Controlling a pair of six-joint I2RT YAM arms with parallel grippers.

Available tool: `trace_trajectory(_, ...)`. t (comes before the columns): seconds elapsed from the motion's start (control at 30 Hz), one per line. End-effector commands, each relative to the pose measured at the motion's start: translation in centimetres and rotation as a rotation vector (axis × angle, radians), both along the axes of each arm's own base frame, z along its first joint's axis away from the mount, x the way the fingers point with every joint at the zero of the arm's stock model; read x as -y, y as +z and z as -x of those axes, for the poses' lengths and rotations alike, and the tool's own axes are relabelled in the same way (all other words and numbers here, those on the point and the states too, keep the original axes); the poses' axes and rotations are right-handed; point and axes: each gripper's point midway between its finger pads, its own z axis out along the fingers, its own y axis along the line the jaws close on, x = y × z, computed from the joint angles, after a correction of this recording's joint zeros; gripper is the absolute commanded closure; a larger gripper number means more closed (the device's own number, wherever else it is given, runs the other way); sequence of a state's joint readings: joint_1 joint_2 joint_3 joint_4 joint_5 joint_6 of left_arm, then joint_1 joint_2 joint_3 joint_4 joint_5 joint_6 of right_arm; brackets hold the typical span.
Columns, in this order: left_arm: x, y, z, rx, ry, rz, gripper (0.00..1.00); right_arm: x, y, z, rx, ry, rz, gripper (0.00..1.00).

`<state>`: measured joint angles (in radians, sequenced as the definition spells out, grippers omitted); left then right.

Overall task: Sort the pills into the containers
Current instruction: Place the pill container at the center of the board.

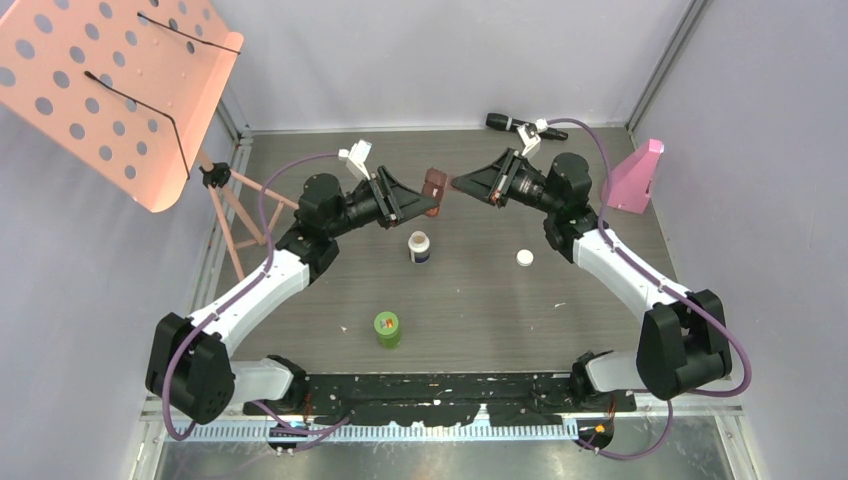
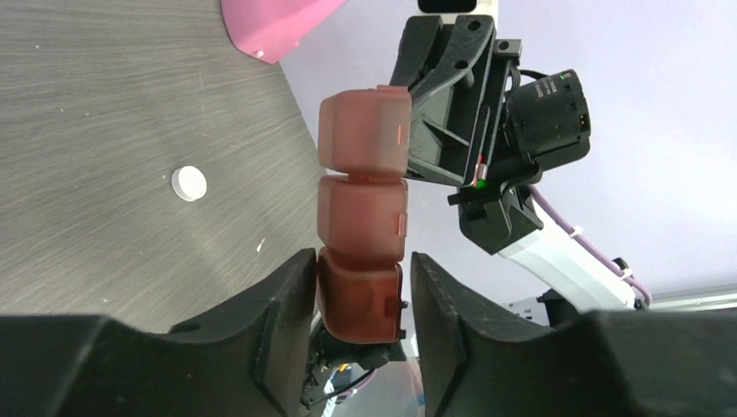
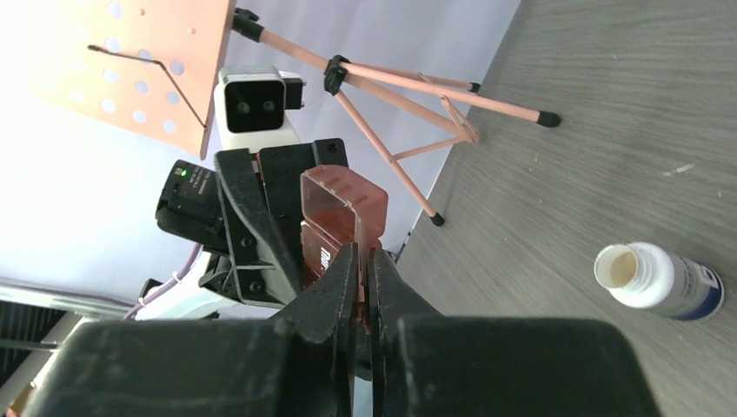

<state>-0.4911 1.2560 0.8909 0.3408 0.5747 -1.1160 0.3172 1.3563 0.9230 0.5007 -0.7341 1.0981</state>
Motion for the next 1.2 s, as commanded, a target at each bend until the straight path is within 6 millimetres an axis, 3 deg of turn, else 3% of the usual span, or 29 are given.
trace_trajectory(0.0, -0.3, 1.5, 0.5, 0.062, 0.002, 0.027, 0.51, 0.4, 0.6, -0.1, -0.035, -0.029, 0.026, 0.94)
trace_trajectory(0.3, -0.2, 0.4, -0.1, 0.04, 0.013, 0.017, 0.43, 0.5, -0.9, 0.2, -0.174, -0.02, 0.109, 0.95)
trace_trajectory(0.53, 0.1, -2.2, -0.9, 0.014, 0.015, -0.039, 0.39, 0.8, -3.8, 0.9, -0.35, -0.014, 0.196, 0.95)
trace_trajectory(0.77, 0.7, -4.3, -1.3, -0.006, -0.017, -0.071, 0.38, 1.1, -6.0, 1.4, -0.42, -0.011, 0.246, 0.95)
trace_trajectory(1.17, 1.4, -11.3, -1.5, -0.069, -0.081, -0.179, 0.38, 1.5, -9.8, 2.0, -0.468, -0.036, 0.282, 0.95)
